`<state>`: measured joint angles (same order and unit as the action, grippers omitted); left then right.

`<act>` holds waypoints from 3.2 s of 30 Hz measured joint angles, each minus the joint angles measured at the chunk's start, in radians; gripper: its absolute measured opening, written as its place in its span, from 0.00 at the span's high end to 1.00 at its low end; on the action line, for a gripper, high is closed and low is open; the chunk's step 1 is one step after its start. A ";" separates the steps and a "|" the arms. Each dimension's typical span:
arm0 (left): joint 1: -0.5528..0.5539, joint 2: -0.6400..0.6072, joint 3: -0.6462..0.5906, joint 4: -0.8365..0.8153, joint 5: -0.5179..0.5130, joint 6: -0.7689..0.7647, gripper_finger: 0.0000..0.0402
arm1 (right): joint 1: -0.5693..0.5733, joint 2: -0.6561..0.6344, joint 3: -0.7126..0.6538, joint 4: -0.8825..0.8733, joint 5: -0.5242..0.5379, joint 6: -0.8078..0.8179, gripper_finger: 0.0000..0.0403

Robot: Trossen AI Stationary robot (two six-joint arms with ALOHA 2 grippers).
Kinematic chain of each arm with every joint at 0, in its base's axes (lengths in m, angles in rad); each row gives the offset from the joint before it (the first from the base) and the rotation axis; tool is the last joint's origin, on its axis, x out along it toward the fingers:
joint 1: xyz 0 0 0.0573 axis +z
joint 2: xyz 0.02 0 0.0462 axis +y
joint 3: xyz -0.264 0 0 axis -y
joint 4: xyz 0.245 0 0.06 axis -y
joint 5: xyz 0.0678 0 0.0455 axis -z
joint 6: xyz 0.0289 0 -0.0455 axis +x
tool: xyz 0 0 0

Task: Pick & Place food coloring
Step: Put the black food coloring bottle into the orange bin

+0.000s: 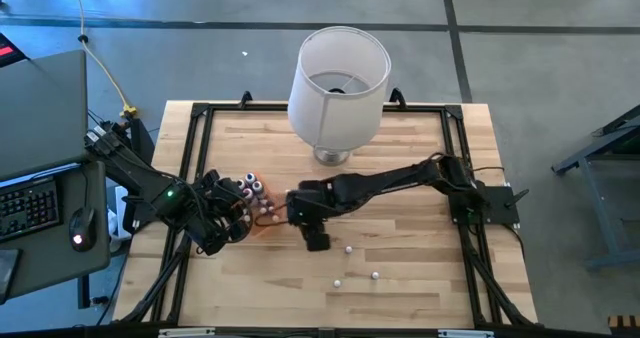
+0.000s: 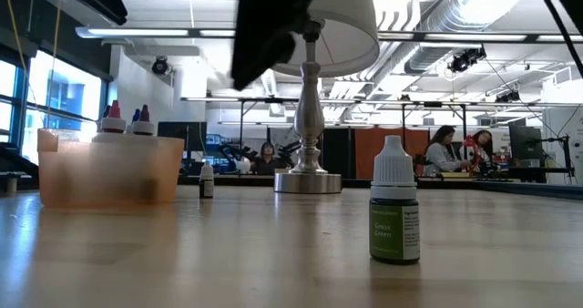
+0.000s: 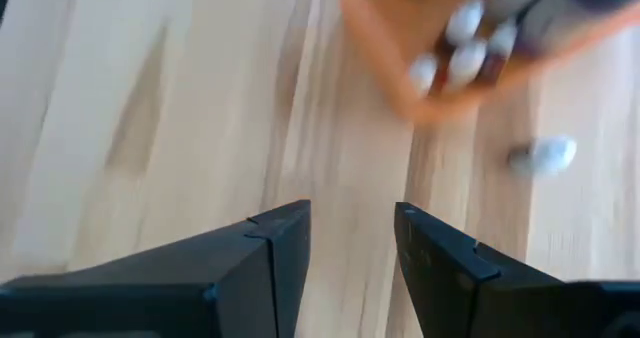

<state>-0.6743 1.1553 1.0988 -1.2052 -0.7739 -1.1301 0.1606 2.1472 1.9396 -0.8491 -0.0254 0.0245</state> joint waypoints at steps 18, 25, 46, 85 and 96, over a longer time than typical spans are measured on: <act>0.000 0.000 0.000 0.051 -0.003 0.017 0.74 | -0.083 0.165 -0.007 0.181 0.281 0.040 0.65; 0.000 0.000 0.000 0.052 -0.003 0.052 0.74 | -0.151 0.164 -0.007 0.227 0.165 -0.013 0.65; 0.000 0.000 0.000 0.051 -0.003 0.053 0.74 | -0.208 0.238 -0.008 0.325 0.081 -0.059 0.65; 0.000 0.000 -0.001 0.012 -0.043 0.060 0.74 | -0.030 0.088 -0.007 0.443 0.108 -0.059 0.83; 0.000 0.000 0.000 -0.010 -0.082 0.060 0.74 | 0.007 0.193 -0.008 0.610 0.095 -0.040 0.83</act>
<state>-0.6743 1.1553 1.0985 -1.2157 -0.8561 -1.0697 0.1680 2.3401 1.9320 -0.2395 0.0698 -0.0158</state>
